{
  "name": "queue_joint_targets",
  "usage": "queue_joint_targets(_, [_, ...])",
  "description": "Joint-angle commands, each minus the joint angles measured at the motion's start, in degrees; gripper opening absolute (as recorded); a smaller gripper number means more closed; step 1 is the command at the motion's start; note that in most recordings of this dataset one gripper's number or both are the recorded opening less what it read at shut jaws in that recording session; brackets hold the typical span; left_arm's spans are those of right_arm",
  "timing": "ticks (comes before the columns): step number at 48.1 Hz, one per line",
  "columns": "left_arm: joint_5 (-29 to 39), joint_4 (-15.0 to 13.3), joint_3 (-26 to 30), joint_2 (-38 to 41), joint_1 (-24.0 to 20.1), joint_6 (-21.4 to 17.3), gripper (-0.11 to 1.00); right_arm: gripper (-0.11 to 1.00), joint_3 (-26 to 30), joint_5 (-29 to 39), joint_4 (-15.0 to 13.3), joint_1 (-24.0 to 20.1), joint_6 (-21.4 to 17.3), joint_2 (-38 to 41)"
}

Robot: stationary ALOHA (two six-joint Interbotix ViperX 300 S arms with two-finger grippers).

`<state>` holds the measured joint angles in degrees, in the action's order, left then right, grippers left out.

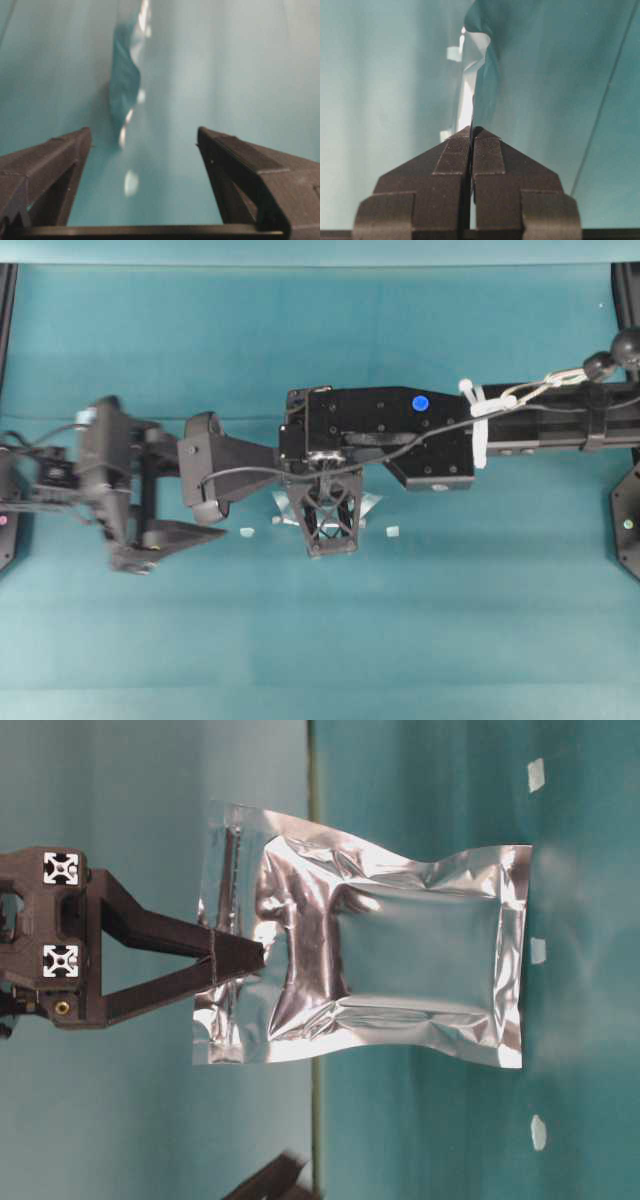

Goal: Hand over the silver zip bag and make it stand upright.
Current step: 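Move the open left gripper to the bag's lower edge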

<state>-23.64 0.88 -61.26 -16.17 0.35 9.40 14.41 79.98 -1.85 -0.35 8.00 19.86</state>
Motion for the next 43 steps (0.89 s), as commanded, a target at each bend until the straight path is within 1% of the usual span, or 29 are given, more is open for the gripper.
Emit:
queue_joint_targets(1, [-4.9,0.1,1.6,4.3,-0.1,0.5,0.95,-0.01,0.3,-0.3,0.0,-0.4,0.3,-0.5])
queue_joint_targets(7, [-11.4,0.1,2.3,10.1,-0.1,2.1,0.95,-0.01,0.4,-0.4,0.0,-0.4,0.3,-0.4])
queue_joint_targets(13, [-15.4,0.1,3.1,14.2,-0.1,2.1,0.95,-0.01,0.4,-0.7,0.0,-0.4,0.2,-0.5])
queue_joint_targets(20, [-19.2,0.1,4.1,17.7,-0.4,1.8,0.95,-0.01,0.4,-1.3,0.0,-0.4,0.3,-0.4])
queue_joint_targets(38, [-34.4,0.1,4.6,26.1,-0.5,1.8,0.94,-0.01,0.0,-1.2,0.0,-0.3,0.4,-0.6])
queue_joint_targets(43, [-36.4,0.1,5.4,27.9,-0.6,1.7,0.94,-0.01,-0.4,-1.2,0.1,-0.3,0.3,-0.8])
